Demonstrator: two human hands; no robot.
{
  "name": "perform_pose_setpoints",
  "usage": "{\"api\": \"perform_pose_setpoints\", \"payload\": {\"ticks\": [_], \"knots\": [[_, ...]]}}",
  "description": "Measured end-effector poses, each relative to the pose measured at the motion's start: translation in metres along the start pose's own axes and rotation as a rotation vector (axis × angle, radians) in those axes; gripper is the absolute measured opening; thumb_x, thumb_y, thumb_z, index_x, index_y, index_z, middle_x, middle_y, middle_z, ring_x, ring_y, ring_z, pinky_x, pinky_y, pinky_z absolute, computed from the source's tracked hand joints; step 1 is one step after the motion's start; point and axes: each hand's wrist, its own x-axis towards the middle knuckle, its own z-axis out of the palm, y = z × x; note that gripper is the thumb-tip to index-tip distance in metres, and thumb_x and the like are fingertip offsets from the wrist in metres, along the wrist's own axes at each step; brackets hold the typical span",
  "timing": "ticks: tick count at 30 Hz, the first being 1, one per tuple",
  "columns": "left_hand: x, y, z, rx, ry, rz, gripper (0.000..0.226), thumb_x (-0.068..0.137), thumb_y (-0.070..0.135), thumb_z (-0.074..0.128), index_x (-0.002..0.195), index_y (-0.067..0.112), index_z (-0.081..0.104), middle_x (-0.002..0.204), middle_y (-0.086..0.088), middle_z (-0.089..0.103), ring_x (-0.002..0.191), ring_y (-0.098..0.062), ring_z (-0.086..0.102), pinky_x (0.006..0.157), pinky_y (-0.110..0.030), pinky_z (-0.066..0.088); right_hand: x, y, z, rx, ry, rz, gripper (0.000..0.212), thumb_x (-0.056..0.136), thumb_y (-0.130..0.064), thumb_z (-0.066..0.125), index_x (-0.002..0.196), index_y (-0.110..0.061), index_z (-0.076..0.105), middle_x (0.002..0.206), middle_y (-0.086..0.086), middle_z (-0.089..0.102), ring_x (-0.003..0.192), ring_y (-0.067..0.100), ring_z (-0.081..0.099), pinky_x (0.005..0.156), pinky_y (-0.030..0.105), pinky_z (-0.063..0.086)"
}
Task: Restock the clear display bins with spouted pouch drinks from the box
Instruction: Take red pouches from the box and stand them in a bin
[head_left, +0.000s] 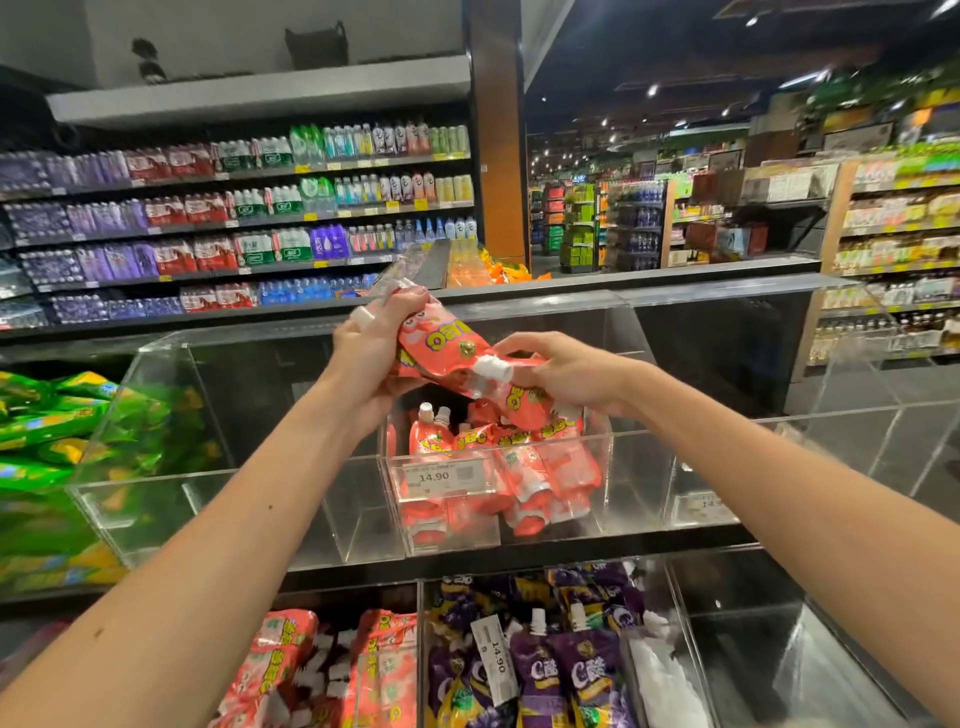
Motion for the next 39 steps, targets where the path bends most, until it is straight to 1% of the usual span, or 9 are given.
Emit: {"api": "perform_pose_setpoints", "payload": {"ticks": [6, 10, 15, 20, 24, 32, 34, 37, 39], "knots": [[0.01, -0.012, 0.008, -0.262, 0.054, -0.115, 0.037, 0.084, 0.029, 0.076, 0.113, 0.012, 0.059, 0.097, -0.015, 0.07, 0.071, -0.023, 0.069, 0.06, -0.038, 0.059, 0.002, 0.009, 0.011, 0.578, -0.182, 0.013, 0.027, 0.105, -0.011, 0.044, 0.124, -0.02, 0.059, 0.12, 0.014, 0.069, 0.096, 0.024, 0.069, 0.084, 0.039, 0.058], [0.012, -0.016, 0.01, -0.284, 0.089, -0.129, 0.045, 0.084, 0.029, 0.078, 0.12, 0.008, 0.061, 0.112, -0.021, 0.07, 0.085, -0.03, 0.07, 0.071, -0.046, 0.061, 0.009, 0.013, 0.016, 0.728, -0.098, 0.024, 0.024, 0.105, -0.019, 0.045, 0.116, -0.01, 0.064, 0.105, 0.012, 0.074, 0.082, 0.019, 0.073, 0.071, 0.035, 0.062], [0.012, -0.007, -0.002, -0.019, 0.052, 0.038, 0.056, 0.074, 0.019, 0.083, 0.121, 0.009, 0.055, 0.11, -0.013, 0.072, 0.079, -0.02, 0.075, 0.054, -0.031, 0.057, 0.009, 0.02, 0.011, 0.637, 0.074, 0.125, 0.021, 0.104, -0.015, 0.049, 0.108, -0.005, 0.067, 0.083, 0.009, 0.073, 0.06, 0.015, 0.069, 0.049, 0.027, 0.057], [0.005, 0.002, -0.013, 0.692, 0.028, 0.206, 0.048, 0.076, 0.028, 0.085, 0.108, 0.016, 0.052, 0.096, -0.002, 0.064, 0.08, -0.011, 0.064, 0.065, -0.025, 0.051, 0.005, 0.026, -0.001, 0.622, 0.087, 0.164, 0.027, 0.103, -0.018, 0.051, 0.112, 0.004, 0.066, 0.077, 0.011, 0.071, 0.055, 0.014, 0.067, 0.045, 0.025, 0.054], [0.004, -0.002, -0.009, 1.007, -0.196, 0.186, 0.039, 0.082, 0.03, 0.075, 0.116, 0.026, 0.056, 0.09, -0.001, 0.07, 0.074, -0.014, 0.07, 0.068, -0.033, 0.056, 0.008, 0.021, -0.006, 0.549, 0.142, 0.152, 0.028, 0.102, -0.02, 0.051, 0.11, 0.002, 0.067, 0.081, 0.01, 0.07, 0.06, 0.014, 0.067, 0.052, 0.028, 0.059], [0.013, -0.027, -0.01, 1.335, -0.164, 0.059, 0.022, 0.081, 0.033, 0.079, 0.084, 0.012, 0.073, 0.081, -0.003, 0.074, 0.077, -0.018, 0.07, 0.076, -0.037, 0.058, 0.019, 0.027, -0.012, 0.089, 0.327, 0.146, 0.029, 0.101, -0.035, 0.054, 0.095, -0.014, 0.073, 0.087, 0.01, 0.072, 0.07, 0.019, 0.065, 0.057, 0.028, 0.055], [0.014, -0.035, -0.01, 1.364, -0.204, -0.05, 0.028, 0.08, 0.031, 0.081, 0.096, 0.01, 0.07, 0.086, -0.005, 0.075, 0.076, -0.018, 0.073, 0.077, -0.04, 0.06, 0.019, 0.028, -0.012, 0.006, 0.365, 0.129, 0.027, 0.102, -0.033, 0.053, 0.099, -0.015, 0.073, 0.091, 0.009, 0.073, 0.079, 0.02, 0.071, 0.063, 0.031, 0.059], [0.016, -0.046, -0.008, 1.593, -0.239, -0.024, 0.062, 0.089, 0.014, 0.067, 0.144, 0.012, 0.038, 0.124, -0.013, 0.061, 0.11, -0.032, 0.062, 0.091, -0.043, 0.052, 0.018, 0.027, -0.009, -0.049, 0.354, 0.108, 0.027, 0.102, -0.033, 0.053, 0.103, -0.015, 0.074, 0.093, 0.008, 0.074, 0.085, 0.02, 0.072, 0.079, 0.04, 0.061], [0.017, -0.049, -0.007, 1.733, -0.3, 0.025, 0.055, 0.092, 0.01, 0.061, 0.142, 0.019, 0.043, 0.13, -0.011, 0.058, 0.11, -0.031, 0.057, 0.092, -0.045, 0.051, 0.018, 0.027, -0.005, -0.082, 0.333, 0.099, 0.027, 0.102, -0.033, 0.052, 0.104, -0.016, 0.074, 0.093, 0.007, 0.074, 0.084, 0.019, 0.071, 0.081, 0.04, 0.061]]}}
